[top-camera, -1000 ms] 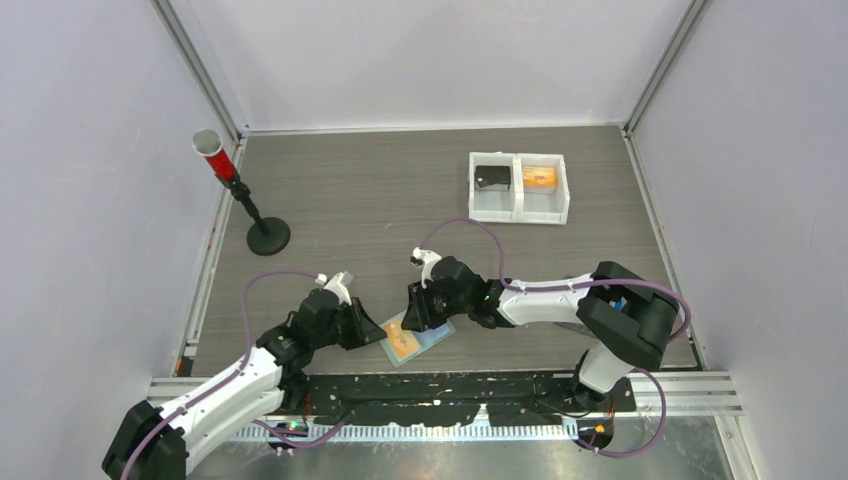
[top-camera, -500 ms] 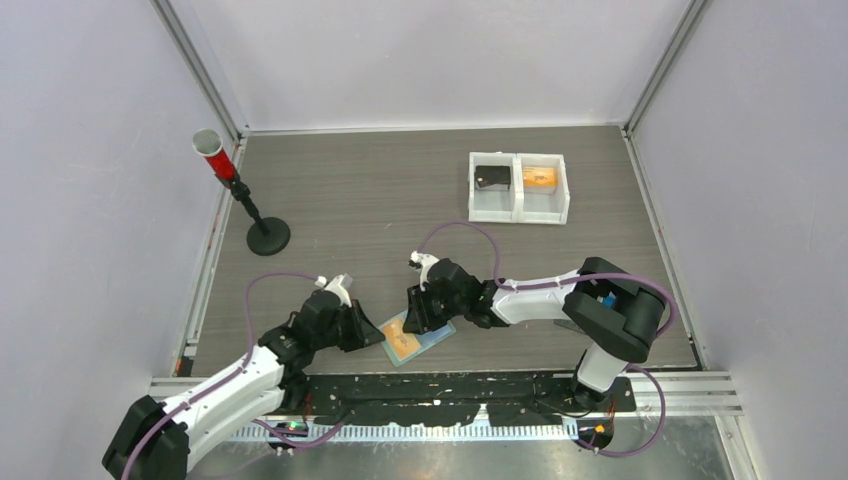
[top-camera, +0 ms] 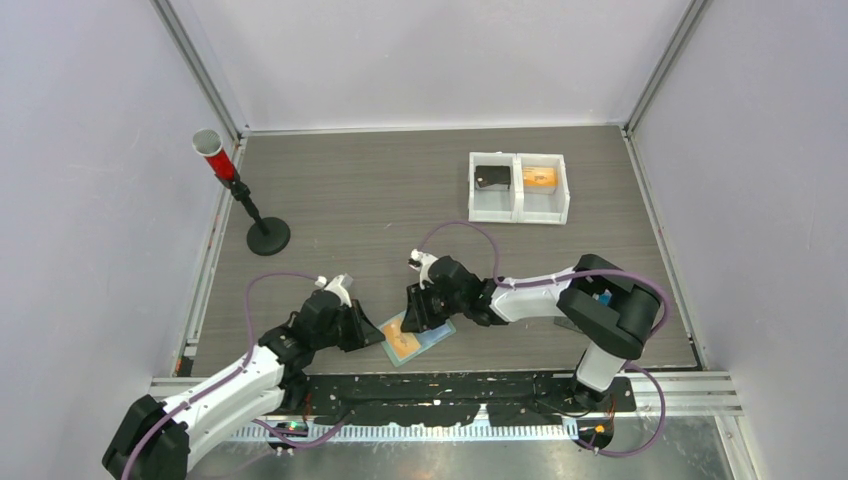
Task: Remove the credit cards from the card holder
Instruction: Remove the credit card from the card holder.
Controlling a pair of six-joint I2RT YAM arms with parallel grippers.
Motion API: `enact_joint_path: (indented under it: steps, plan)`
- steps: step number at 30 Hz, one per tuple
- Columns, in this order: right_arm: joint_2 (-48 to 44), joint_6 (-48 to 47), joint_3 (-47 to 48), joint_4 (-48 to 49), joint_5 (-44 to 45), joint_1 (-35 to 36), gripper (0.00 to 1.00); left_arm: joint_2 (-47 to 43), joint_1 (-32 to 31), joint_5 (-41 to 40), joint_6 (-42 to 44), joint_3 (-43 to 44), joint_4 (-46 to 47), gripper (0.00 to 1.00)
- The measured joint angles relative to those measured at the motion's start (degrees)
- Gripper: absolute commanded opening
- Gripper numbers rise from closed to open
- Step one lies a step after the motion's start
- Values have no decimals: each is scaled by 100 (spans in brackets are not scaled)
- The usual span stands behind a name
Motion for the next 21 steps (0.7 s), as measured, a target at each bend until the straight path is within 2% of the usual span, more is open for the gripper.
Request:
enact_joint_path:
  steps: [8, 15, 21]
  plan:
    - [133, 186, -63, 313, -341, -140, 34, -33, 0, -2, -4, 0, -2, 9]
    - [203, 264, -79, 431, -511, -208, 30, -31, 0, -2, -4, 0, -7, 9]
    - [297, 551, -319, 981, -866, -382, 28, -26, 0, -2, -9, 0, -7, 9]
